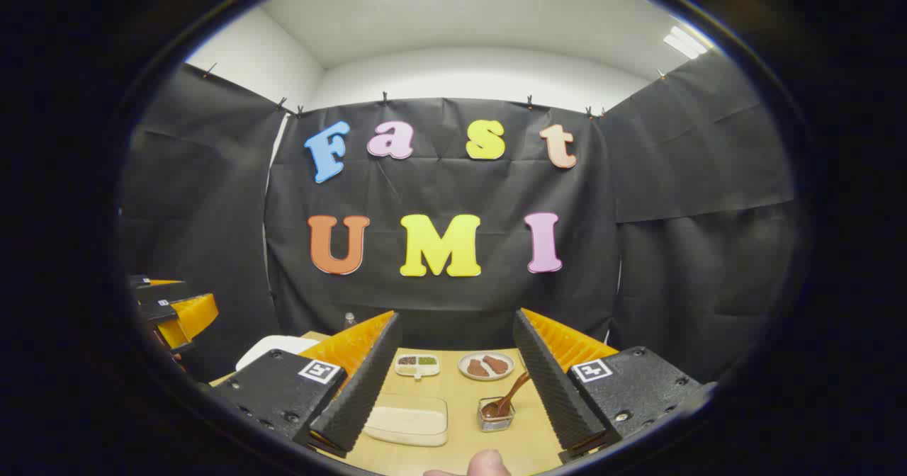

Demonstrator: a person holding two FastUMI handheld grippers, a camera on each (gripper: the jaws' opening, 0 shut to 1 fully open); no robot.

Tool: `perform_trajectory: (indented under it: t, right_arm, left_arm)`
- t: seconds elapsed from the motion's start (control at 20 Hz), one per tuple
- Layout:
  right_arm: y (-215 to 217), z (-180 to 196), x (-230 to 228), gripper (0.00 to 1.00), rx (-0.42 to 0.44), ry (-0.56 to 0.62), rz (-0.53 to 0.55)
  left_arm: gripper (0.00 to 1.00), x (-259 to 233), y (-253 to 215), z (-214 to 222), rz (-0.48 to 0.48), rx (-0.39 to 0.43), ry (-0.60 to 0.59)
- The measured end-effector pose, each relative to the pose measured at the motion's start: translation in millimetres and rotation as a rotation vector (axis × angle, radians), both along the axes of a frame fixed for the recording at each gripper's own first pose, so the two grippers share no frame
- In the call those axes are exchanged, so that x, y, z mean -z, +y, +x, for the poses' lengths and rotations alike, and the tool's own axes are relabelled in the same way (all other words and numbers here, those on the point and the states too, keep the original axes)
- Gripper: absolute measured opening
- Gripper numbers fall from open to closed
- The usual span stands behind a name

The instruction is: Close the left gripper, press the button to open the rice cooker; take a wooden spoon from the chopstick holder with the right hand, scoop a spoonful of rice and pour it into the rice cooker, then put the wooden spoon back into the chopstick holder.

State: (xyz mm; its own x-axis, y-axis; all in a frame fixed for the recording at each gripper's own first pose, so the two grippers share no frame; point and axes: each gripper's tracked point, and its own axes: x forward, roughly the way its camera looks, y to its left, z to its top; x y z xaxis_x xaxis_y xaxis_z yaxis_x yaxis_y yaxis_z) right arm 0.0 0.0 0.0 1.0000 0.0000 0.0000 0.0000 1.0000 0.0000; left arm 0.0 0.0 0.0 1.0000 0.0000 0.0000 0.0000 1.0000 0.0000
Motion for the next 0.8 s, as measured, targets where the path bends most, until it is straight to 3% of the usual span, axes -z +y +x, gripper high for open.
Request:
perform_trajectory:
  t: [0.8]
  right_arm:
    - [-16,9,7,1.00,0.017,0.017,0.004]
  left_arm:
    - [0.95,5,-6,8,-0.007,-0.002,0.014]
